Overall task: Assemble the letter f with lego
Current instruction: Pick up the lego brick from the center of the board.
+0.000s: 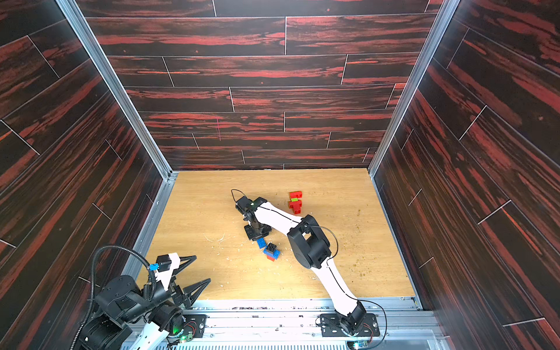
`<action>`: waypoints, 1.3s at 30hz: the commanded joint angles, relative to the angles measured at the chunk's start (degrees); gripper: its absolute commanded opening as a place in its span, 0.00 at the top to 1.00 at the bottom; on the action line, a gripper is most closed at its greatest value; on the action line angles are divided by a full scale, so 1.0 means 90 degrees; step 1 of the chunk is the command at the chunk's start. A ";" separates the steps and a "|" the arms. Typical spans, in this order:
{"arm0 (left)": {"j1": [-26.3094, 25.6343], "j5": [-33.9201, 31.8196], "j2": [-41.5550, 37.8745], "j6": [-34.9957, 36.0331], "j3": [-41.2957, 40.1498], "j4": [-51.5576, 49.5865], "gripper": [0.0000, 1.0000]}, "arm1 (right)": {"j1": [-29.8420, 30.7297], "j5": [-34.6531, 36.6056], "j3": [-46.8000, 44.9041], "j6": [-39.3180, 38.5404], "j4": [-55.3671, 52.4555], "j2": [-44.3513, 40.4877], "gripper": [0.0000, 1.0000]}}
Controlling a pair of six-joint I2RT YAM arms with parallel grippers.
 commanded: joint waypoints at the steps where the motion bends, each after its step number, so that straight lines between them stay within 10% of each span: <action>1: -0.0019 0.0031 -0.0088 0.0105 -0.0003 -0.0068 0.00 | -0.0021 0.0087 0.0126 -0.0023 -0.0201 0.0068 0.85; 21: -0.0034 -0.0076 -0.0114 0.0079 -0.0020 -0.0065 0.00 | 0.0271 0.0741 0.0403 -0.1109 -0.1147 -0.1433 0.84; 28: -0.0034 -0.0122 -0.0126 0.0068 -0.0014 -0.0068 0.00 | 0.0279 0.0750 0.0308 -0.1778 -0.1666 -0.2021 0.98; 39: -0.0034 -0.0138 -0.0102 0.0051 -0.0013 -0.0063 0.00 | 0.0295 0.0159 -0.1305 -0.2616 -0.1213 -0.3371 0.94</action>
